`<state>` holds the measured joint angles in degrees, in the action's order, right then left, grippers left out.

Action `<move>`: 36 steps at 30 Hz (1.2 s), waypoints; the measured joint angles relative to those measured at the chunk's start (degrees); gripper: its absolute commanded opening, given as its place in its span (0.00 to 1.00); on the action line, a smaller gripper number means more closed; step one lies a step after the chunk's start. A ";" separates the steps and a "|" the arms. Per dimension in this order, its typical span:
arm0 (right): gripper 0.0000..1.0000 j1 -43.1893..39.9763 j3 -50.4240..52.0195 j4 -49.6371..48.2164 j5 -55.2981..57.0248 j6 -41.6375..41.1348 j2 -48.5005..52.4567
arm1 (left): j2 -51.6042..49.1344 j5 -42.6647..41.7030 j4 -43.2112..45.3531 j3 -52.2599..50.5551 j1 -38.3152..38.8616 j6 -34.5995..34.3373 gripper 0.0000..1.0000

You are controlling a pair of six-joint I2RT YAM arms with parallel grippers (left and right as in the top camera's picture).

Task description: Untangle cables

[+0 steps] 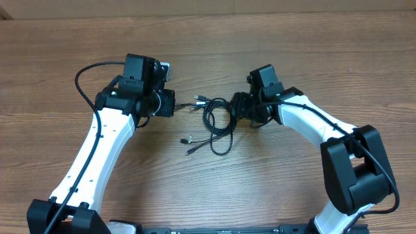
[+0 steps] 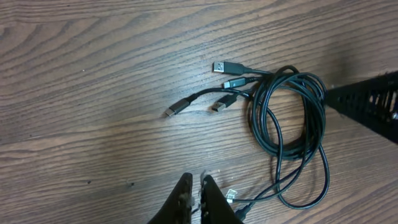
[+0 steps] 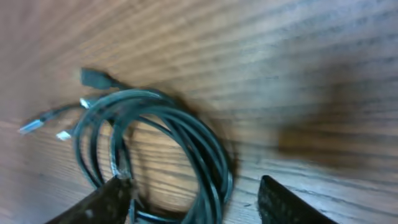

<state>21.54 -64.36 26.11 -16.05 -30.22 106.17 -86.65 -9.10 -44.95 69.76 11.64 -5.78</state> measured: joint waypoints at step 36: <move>0.07 13.40 7.28 -10.84 0.55 -7.32 0.20 | 0.00 0.20 0.02 -0.02 0.00 -0.04 0.04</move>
<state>34.94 -57.08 15.27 -15.51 -37.54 106.37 -86.65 -8.91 -44.93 69.73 11.64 -5.82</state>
